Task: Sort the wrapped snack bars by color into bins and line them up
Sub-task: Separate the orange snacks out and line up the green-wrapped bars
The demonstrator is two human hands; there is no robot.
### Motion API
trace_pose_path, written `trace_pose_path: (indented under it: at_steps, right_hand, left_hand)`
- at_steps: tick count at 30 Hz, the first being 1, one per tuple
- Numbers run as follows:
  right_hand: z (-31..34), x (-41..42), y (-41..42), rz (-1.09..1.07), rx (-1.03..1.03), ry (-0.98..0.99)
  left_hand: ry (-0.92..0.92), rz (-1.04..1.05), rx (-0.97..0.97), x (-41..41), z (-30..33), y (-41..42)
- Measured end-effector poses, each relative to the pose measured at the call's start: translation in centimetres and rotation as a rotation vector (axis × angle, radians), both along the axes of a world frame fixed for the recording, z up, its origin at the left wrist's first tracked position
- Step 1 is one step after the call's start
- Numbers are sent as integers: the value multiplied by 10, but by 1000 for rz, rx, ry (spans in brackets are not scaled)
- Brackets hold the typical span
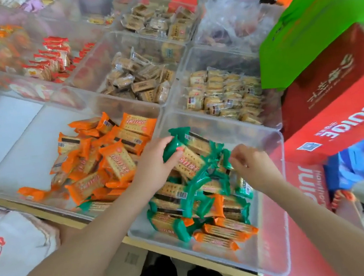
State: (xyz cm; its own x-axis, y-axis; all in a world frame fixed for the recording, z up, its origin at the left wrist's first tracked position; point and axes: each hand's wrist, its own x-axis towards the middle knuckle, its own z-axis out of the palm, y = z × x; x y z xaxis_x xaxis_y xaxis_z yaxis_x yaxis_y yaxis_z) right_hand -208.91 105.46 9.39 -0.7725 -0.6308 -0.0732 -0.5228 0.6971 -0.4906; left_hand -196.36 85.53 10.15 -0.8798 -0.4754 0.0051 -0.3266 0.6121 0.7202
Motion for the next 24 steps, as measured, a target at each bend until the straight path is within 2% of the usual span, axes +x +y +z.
trace_pose_path:
  at_steps: [3, 7, 9, 13, 17, 21, 24]
  right_hand:
    - [-13, 26, 35, 268, 309, -131]
    - [-24, 58, 44, 576, 720, -85]
    - [-33, 68, 41, 615, 821, -61]
    - [-48, 76, 35, 591, 843, -20]
    - [-48, 69, 31, 528, 867, -96]
    - [-9, 59, 36, 567, 733, 2]
    - [25, 47, 39, 569, 447, -15]
  left_hand:
    - [-83, 34, -242, 2, -16, -1]
    - [5, 33, -316, 15, -14, 11]
    - [49, -24, -353, 25, -14, 18]
    - [117, -123, -356, 45, -15, 33]
    - [194, -169, -362, 59, -15, 54]
    - [92, -236, -145, 63, -12, 75]
    - [-96, -267, 127, 61, -6, 92]
